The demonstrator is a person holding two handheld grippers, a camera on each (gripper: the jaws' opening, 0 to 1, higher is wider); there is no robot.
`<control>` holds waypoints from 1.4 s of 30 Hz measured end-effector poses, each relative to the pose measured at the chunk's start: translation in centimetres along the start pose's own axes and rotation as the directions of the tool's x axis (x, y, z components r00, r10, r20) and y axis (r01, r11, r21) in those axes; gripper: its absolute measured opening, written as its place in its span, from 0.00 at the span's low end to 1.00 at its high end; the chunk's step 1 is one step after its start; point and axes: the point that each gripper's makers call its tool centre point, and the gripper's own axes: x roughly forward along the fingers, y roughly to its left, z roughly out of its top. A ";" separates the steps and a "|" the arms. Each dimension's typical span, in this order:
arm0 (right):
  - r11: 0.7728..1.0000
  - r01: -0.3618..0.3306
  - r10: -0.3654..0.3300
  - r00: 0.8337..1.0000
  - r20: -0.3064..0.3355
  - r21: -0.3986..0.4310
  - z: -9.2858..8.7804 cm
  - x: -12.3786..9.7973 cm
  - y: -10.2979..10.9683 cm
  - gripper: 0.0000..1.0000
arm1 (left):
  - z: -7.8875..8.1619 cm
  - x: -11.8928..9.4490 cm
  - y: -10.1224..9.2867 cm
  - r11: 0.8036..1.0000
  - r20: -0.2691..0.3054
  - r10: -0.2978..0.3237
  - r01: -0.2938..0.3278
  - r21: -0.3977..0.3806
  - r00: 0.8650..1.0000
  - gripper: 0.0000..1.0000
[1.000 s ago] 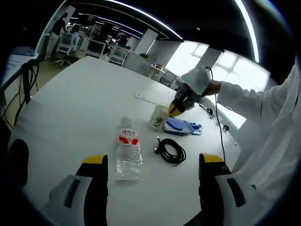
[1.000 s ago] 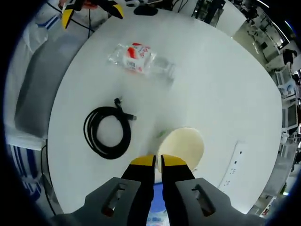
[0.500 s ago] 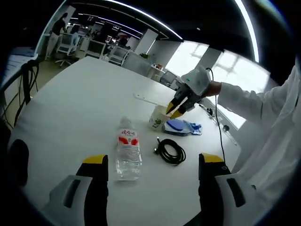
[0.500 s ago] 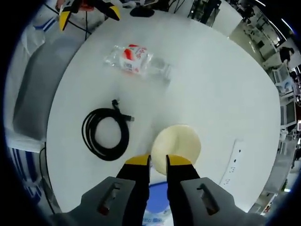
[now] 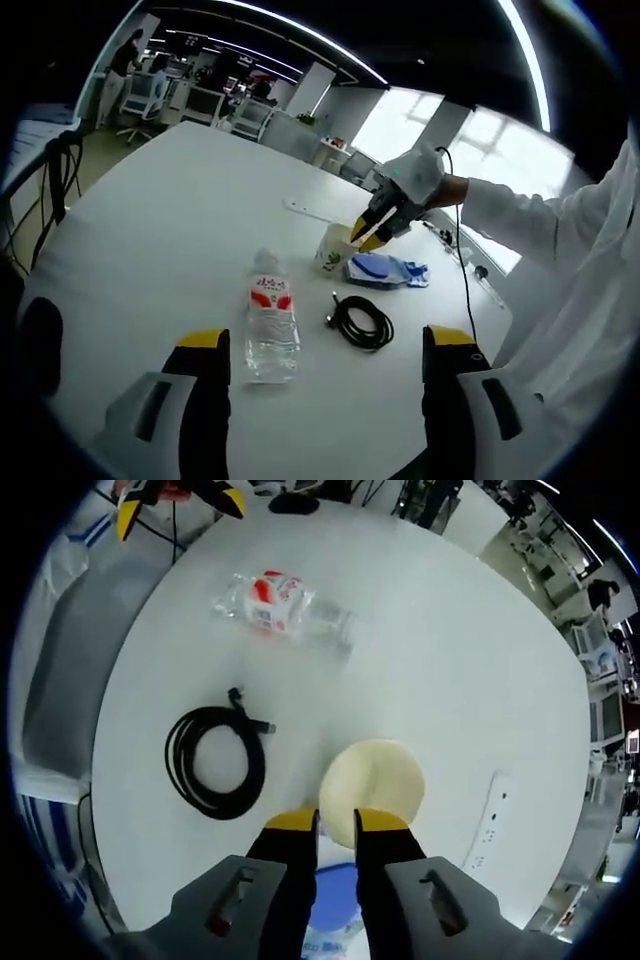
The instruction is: Arrange the tabletop items into an orderly group along one side of the table until the central work area is clear of visible clutter.
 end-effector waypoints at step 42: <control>0.821 0.143 -0.382 0.857 0.346 0.552 1.6 -7.2 1.5 0.44 | 1.8 -0.3 -2.0 0.998 0.011 -0.029 0.028 0.065 1.000 0.82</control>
